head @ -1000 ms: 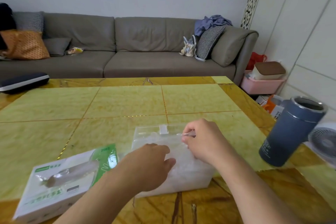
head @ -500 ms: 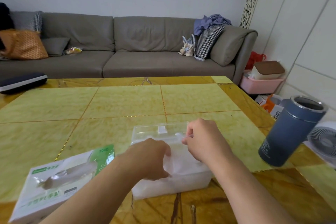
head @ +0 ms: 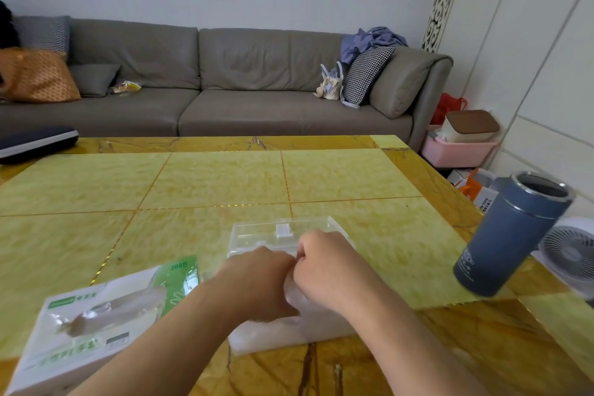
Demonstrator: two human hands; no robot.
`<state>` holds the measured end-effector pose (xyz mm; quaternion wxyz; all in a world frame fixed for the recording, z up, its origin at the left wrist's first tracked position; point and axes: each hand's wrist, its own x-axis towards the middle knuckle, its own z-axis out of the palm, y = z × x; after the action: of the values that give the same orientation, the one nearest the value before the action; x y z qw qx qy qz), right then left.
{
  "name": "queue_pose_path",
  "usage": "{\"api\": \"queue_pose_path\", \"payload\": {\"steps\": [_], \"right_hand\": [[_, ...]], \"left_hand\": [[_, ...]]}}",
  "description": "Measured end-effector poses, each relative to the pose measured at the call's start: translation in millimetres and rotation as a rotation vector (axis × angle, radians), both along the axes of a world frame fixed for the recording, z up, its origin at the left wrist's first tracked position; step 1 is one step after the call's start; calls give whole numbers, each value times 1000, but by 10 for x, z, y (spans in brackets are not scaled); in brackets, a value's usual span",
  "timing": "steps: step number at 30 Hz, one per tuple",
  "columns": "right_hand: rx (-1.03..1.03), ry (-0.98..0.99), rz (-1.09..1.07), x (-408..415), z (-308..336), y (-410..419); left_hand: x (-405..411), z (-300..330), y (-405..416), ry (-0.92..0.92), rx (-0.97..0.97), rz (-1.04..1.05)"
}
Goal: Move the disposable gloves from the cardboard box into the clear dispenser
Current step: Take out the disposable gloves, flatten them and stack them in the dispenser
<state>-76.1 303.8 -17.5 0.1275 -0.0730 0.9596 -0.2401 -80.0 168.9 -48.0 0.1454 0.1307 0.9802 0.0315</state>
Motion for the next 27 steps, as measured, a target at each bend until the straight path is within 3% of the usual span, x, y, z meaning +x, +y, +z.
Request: {"api": "queue_pose_path", "payload": {"steps": [7, 14, 21, 27], "right_hand": [[284, -73, 79, -84, -153, 92], [364, -212, 186, -238, -275, -10], [365, -307, 135, -232, -222, -22], [416, -254, 49, -234, -209, 9]], "left_hand": [[12, 124, -125, -117, 173, 68], [100, 258, 77, 66, 120, 71], [1, 44, 78, -213, 53, 151], [-59, 64, 90, -223, 22, 161]]}}
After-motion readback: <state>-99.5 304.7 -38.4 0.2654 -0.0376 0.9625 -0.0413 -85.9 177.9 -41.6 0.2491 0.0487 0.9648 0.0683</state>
